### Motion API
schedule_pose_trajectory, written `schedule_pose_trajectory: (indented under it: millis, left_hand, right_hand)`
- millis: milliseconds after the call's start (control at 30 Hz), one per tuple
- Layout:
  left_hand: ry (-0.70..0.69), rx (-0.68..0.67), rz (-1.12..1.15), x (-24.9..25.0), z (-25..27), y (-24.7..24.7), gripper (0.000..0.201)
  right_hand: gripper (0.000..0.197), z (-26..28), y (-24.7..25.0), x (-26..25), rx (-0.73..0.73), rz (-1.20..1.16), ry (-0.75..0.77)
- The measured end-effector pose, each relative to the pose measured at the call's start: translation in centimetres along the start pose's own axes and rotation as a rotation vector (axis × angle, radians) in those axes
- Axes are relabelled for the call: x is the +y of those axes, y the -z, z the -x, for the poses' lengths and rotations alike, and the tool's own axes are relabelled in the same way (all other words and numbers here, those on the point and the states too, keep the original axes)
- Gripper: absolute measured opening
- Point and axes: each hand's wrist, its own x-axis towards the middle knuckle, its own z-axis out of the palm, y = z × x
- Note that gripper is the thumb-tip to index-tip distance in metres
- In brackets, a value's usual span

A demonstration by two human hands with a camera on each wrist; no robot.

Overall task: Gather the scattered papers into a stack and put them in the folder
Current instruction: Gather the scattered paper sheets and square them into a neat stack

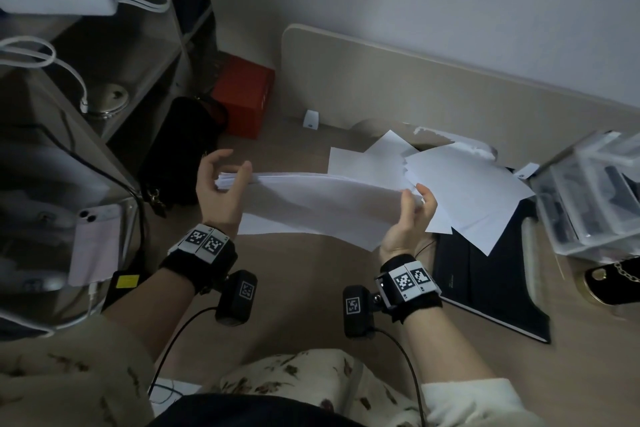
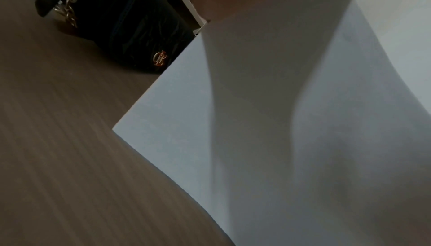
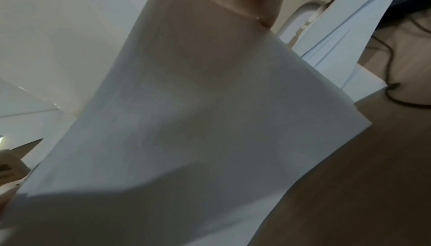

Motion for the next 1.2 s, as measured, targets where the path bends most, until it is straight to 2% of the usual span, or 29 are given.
schedule_pose_trajectory:
  millis: [100, 233, 367, 467, 600, 733, 933, 1067, 1200]
  left_hand:
    - [0.0, -0.007, -0.01, -0.13, 0.02, 0.05, 0.023]
    - [-0.001, -0.016, -0.01, -0.14, 0.08, 0.19, 0.024]
    - [-0.007, -0.008, -0.011, -0.05, 0.08, 0.12, 0.023]
    - [-0.013, -0.002, -0.026, -0.1, 0.14, 0.17, 0.022]
    - [-0.023, -0.024, -0.048, -0.16, 0.14, 0.28, 0.022]
    - [-0.021, -0.021, -0.057, -0.14, 0.12, 0.29, 0.023]
    - [-0.033, 0.002, -0.059, -0.13, 0.26, 0.1, 0.028]
    - [-0.018, 0.025, -0.054, -0.15, 0.44, -0.19, 0.032]
    - [-0.036, 0.034, -0.048, 0.05, 0.29, -0.38, 0.033]
  right_hand:
    - [0.045, -0.15, -0.29, 0.14, 0.006, -0.001, 0.031]
    - [0.044, -0.42, -0.6, 0.43, 0.04, 0.014, -0.013]
    - [0.032, -0.69, -0.2, 0.7, 0.037, 0.005, -0.05]
    - [0.016, -0.95, -0.11, 0.72, 0.067, -0.013, -0.066]
    - [0.028, -0.52, -0.38, 0.61, 0.038, -0.007, -0.042]
    - [0.014, -0.46, -0.05, 0.42, 0.018, -0.012, -0.035]
    - [0.01, -0.18, -0.05, 0.19, 0.02, -0.03, -0.009]
    - [0.02, -0.23, -0.05, 0.19, 0.014, -0.041, -0.055]
    - [0.014, -0.23, 0.09, 0.12, 0.018, -0.016, -0.064]
